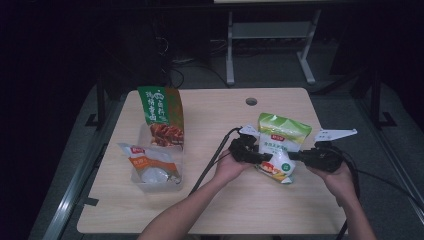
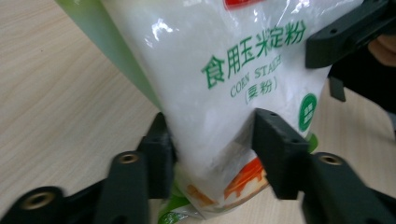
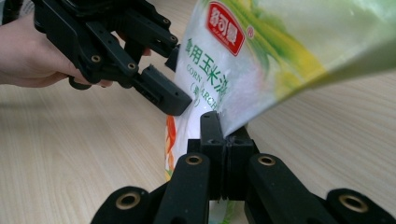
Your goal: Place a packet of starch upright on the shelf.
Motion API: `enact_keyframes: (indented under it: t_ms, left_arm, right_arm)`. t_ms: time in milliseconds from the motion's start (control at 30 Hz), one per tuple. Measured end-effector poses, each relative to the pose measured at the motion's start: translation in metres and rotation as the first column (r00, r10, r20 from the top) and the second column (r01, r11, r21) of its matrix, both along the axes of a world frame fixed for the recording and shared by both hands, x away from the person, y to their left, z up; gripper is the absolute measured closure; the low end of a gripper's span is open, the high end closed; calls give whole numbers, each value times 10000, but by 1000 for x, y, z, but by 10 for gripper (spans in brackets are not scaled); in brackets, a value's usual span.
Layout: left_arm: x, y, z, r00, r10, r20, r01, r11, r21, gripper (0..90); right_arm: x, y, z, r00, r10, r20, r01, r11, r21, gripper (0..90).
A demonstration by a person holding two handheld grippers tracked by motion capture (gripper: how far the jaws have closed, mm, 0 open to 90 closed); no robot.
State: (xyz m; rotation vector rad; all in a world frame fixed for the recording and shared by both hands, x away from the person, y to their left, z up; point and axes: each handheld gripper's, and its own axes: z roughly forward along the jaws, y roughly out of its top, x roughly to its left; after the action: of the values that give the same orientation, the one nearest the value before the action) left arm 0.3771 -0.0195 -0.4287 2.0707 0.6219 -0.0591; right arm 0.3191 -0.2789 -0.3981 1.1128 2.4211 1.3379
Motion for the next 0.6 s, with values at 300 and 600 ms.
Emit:
enact_keyframes:
  t_ms: [300,600]
  left_arm:
    - [-17,12,13,9940,129,1083,-143,9998,121,788]
    - [-35,42,14,9861,324,1630,-422,9975,567,805]
  right_arm:
    - [-3,14,7,9997,168,201,-168,9999,23,889]
    - [-3,39,5,9951,977,122,-977,9952,-3,883]
